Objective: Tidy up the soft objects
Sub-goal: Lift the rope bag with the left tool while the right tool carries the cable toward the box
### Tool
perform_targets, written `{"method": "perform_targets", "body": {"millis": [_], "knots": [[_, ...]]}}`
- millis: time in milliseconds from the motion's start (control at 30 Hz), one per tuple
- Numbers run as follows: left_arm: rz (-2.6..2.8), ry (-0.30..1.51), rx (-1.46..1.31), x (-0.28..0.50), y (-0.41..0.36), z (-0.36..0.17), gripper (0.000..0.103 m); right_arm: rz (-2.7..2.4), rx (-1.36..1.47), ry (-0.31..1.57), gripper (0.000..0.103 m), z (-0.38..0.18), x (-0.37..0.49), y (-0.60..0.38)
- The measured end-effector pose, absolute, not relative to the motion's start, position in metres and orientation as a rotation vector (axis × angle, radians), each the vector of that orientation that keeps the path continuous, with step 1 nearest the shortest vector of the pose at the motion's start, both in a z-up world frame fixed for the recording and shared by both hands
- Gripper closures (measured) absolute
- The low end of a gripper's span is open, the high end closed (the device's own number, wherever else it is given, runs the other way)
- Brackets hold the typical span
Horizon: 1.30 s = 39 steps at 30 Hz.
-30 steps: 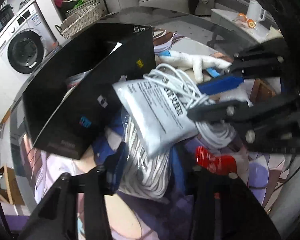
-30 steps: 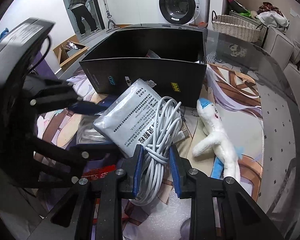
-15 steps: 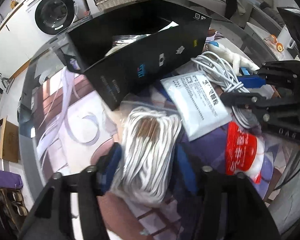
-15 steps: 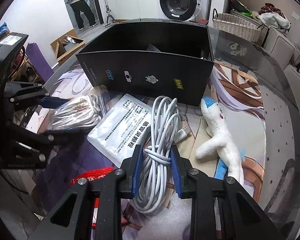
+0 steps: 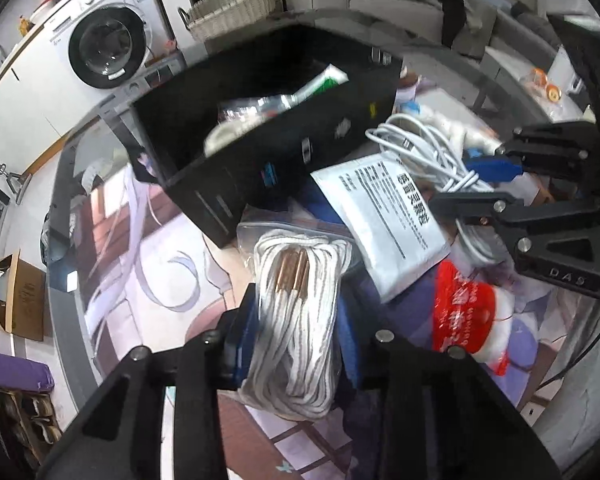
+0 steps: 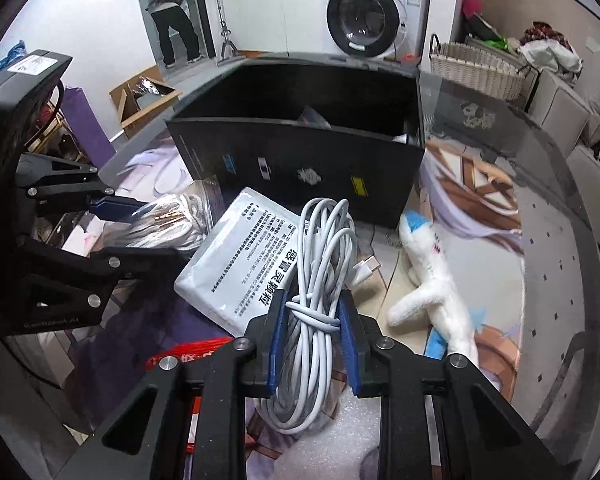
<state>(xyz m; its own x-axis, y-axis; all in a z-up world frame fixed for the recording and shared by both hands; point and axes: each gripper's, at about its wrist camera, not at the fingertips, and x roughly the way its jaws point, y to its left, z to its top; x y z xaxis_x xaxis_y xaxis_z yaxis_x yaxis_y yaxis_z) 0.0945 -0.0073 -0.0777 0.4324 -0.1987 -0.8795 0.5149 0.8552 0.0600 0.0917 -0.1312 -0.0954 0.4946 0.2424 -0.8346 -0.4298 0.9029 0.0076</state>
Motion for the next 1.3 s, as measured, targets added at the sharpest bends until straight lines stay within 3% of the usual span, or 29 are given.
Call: {"method": "perform_targets", "body": {"millis": [333, 1033, 1300], "knots": [[-0.512, 0.876, 0.315, 0.076, -0.007, -0.041, 0.069, 0.441, -0.142, 0.844, 0.079, -0.065, 0.079, -0.133], [-0.427, 0.385, 0.134, 0.045, 0.034, 0.029, 0.068, 0.481, -0.151, 0.295, 0.079, 0.021, 0.012, -0.13], [-0.404, 0.306, 0.105, 0.04, 0.044, 0.038, 0.068, 0.499, -0.138, 0.249, 0.078, 0.028, -0.003, -0.13]]}}
